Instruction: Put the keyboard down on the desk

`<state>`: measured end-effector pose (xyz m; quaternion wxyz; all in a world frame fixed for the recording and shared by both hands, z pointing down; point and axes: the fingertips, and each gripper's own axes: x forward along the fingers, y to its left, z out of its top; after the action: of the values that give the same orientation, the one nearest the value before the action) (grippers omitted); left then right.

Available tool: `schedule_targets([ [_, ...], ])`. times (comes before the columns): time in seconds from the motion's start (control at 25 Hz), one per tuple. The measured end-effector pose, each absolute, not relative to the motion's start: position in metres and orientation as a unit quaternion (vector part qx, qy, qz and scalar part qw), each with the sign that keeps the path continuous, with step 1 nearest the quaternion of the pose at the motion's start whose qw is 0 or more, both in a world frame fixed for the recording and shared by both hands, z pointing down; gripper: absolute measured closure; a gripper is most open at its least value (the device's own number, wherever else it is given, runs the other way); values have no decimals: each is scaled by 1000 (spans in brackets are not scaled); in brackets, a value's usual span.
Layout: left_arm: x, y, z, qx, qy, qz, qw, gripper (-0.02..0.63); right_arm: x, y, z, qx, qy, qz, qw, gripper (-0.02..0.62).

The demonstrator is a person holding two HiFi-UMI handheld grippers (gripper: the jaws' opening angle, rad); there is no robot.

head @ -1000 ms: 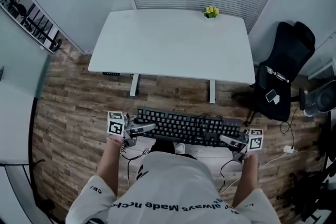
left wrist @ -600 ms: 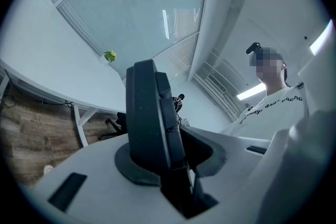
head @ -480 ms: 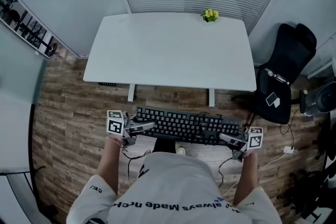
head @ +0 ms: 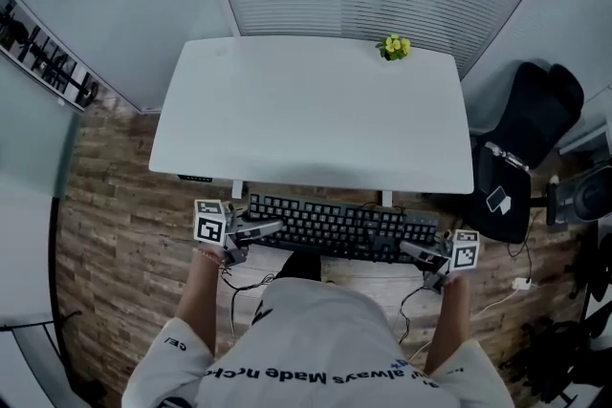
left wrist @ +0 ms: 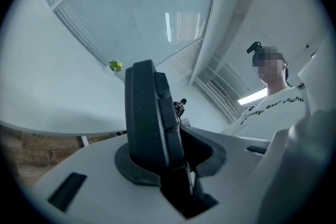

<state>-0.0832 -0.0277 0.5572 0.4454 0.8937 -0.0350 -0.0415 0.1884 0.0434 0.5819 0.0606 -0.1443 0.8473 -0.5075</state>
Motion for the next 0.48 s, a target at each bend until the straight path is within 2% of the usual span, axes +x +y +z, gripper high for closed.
schedule_targets([
  [0.48,-114,-110,560,891,-41,-45,451,472,158,-42,581,-157,847,-506,50,471],
])
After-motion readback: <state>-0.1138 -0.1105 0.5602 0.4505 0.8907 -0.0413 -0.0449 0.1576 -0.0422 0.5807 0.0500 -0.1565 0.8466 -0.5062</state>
